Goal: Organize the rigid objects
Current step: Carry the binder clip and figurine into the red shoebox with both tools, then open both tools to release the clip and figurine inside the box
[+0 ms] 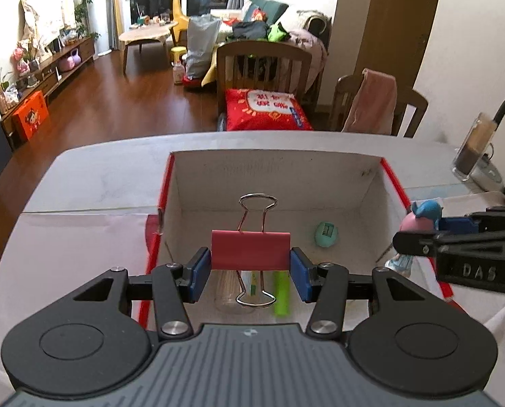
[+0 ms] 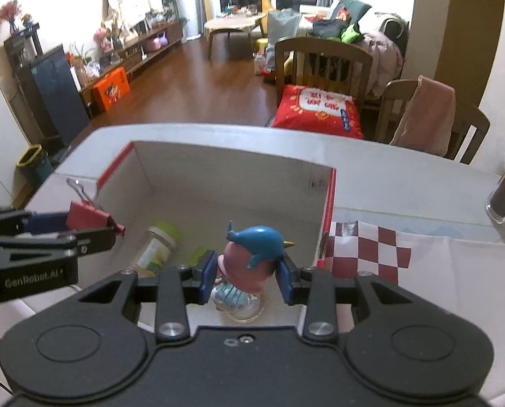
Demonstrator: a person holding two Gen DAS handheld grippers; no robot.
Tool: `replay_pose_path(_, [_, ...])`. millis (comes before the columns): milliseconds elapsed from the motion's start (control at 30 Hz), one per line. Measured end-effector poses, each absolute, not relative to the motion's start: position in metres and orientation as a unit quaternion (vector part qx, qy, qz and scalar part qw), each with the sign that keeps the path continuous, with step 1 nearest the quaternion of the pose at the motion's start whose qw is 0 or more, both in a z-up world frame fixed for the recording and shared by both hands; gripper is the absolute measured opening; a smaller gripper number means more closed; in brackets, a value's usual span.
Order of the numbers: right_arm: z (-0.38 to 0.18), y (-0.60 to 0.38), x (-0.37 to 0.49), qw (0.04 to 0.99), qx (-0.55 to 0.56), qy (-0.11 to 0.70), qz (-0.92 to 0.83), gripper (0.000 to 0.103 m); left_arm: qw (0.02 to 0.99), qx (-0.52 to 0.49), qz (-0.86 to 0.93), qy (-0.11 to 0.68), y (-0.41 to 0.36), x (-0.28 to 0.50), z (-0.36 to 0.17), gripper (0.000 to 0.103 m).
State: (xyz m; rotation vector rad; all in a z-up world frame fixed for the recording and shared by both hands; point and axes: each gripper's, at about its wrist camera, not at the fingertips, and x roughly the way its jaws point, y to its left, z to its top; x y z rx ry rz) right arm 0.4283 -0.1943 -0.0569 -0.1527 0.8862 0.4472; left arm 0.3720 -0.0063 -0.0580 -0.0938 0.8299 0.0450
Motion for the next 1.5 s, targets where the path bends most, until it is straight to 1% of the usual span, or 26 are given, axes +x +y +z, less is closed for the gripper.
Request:
replay_pose_path(200, [-0.08,-0.182,0.447,0.859,-0.114,0.443,0.229,0.037,0.898,-0.053,0.008,0.437,-0.01,0.4,-0.08,0.05])
replay_pose_path(467, [-0.102,-0.165,0.471,0.84,-0.161,0.458,0.243,0.037,0.881,-0.036,-0.007,0.471,-0.026,0.421,-0.106,0.05])
replay_pose_path(867, [-0.119,-0.151,0.487,0.825,-0.198,0.471,0.241,0.037,0.854,-0.028,-0.015,0.519,-0.03,0.436,-0.132,0.05])
replay_pose_path(1100, [-0.124,-0.144,0.486,0.823,-0.211,0.47,0.238,0.037,0.847,-0.033,-0.009,0.53,-0.028,0.441,-0.139,0.049])
replay_pose_path(1167, [-0.123,-0.144,0.487,0.825,-0.204,0.47,0.239,0.038,0.846,-0.038,-0.012,0.531,-0.027,0.441,-0.139,0.049])
replay_pose_path(1233, [-0.121,-0.146,0.486,0.824,-0.194,0.473,0.243,0.043,0.847,-0.041,-0.014,0.53,-0.027,0.439,-0.138,0.049])
replay_pose_path(1367, [-0.116,-0.147,0.485,0.828,-0.193,0.466,0.244,0.05,0.846,-0.045,-0.011,0.532,-0.025,0.436,-0.138,0.049])
replay_pose_path(1400, [-0.114,-0.148,0.484,0.83,-0.191,0.464,0.244,0.05,0.846,-0.046,-0.011,0.531,-0.025,0.435,-0.137,0.05])
replay_pose_path(1500, [-0.109,-0.153,0.482,0.834,-0.182,0.461,0.241,0.05,0.849,-0.052,-0.011,0.526,-0.025,0.432,-0.134,0.055])
